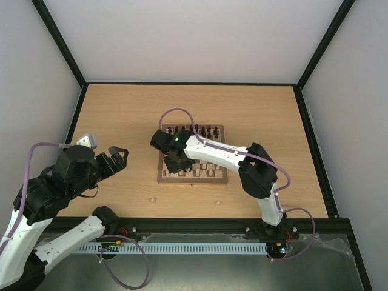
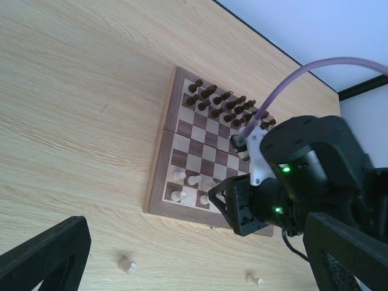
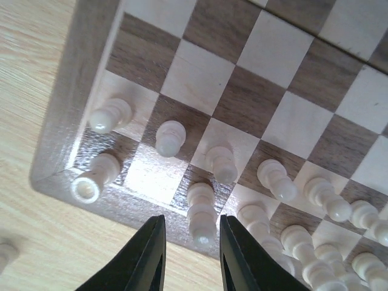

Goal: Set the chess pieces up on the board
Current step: Place the chess piece on the chessboard, then pick up the chess piece at the center of the board.

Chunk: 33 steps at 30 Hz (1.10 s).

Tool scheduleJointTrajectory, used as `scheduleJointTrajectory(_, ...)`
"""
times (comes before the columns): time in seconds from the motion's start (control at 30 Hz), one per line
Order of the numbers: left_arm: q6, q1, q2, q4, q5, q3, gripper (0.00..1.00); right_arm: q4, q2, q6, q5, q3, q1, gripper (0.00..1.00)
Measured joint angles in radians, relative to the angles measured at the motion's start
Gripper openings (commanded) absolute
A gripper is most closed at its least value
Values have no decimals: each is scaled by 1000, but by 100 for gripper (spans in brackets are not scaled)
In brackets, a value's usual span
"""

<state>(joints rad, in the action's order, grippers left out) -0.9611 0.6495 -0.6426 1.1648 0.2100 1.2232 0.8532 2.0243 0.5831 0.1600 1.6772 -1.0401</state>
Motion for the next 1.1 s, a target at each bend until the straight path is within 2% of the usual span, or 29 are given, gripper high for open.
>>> scheduleJointTrajectory(0.1,0,0,0,0,0,0,99,31,-19,0,3,48,0,27)
scheduleJointTrajectory(0.33,0,0,0,1,1,4,99,93,-114,7,-4,137,0,36)
scheduleJointTrajectory(0.53,0,0,-2,6,9,90,99,103,-176,19,-38,147,-32,39)
scheduleJointTrajectory(0.73,3,0,-15,9,27,218,99,103,-122,60,-68,168,-165,40)
scheduleJointTrajectory(0.83,3,0,-23,13,30,248,99,99,-90,89,-88,171,-221,43)
scheduleJointTrajectory(1.1,3,0,-28,35,31,252,99,84,-32,164,-109,171,-271,46)
